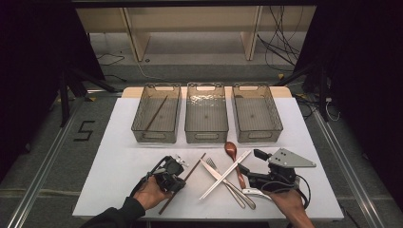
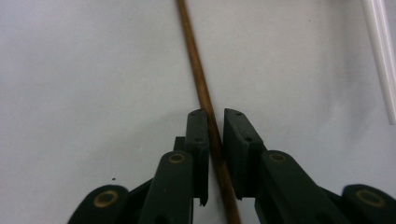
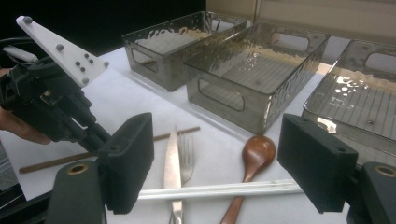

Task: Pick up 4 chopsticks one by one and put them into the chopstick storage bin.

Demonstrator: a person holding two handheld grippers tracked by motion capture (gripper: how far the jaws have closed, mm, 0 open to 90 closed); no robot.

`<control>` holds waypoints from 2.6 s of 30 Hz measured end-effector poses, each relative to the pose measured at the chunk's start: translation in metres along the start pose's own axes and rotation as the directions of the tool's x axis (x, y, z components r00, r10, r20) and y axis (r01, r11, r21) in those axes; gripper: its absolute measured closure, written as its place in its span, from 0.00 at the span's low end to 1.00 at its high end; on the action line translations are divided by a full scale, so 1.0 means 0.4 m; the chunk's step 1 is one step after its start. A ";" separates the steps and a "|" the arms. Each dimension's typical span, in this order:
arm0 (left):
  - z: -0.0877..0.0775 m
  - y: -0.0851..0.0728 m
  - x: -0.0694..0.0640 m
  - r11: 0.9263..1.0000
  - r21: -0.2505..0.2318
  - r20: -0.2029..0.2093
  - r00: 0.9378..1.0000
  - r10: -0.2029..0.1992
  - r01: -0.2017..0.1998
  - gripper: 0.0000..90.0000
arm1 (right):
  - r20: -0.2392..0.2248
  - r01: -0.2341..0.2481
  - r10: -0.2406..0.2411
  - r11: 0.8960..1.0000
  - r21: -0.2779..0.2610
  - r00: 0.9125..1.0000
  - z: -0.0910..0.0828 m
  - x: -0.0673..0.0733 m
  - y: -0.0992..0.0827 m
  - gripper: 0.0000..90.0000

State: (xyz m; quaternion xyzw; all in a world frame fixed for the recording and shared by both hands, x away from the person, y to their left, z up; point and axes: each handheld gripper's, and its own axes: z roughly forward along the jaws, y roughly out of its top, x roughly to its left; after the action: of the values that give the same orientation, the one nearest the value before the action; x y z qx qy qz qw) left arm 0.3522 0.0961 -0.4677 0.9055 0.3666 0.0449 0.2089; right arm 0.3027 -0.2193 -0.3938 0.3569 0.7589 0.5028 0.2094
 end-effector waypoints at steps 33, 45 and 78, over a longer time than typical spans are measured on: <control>-0.041 -0.004 0.064 1.000 -0.016 -0.018 1.000 -0.025 0.025 0.93 | -0.003 -0.003 0.003 1.000 0.000 1.000 0.001 -0.001 0.000 0.31; -0.086 -0.003 0.092 0.995 -0.092 -0.023 0.999 -0.045 0.043 0.93 | -0.004 -0.007 0.007 1.000 0.001 1.000 0.003 -0.003 0.000 0.31; -0.287 0.061 0.267 0.881 -0.445 -0.021 0.981 -0.192 0.163 0.93 | -0.001 -0.004 0.004 1.000 0.006 1.000 0.007 -0.002 -0.001 0.31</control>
State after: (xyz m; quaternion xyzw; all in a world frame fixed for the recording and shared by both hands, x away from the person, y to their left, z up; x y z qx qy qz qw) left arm 0.4187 0.1927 -0.3610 0.7953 0.4346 0.1366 0.3999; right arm 0.3052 -0.2183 -0.3953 0.3591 0.7597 0.5010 0.2069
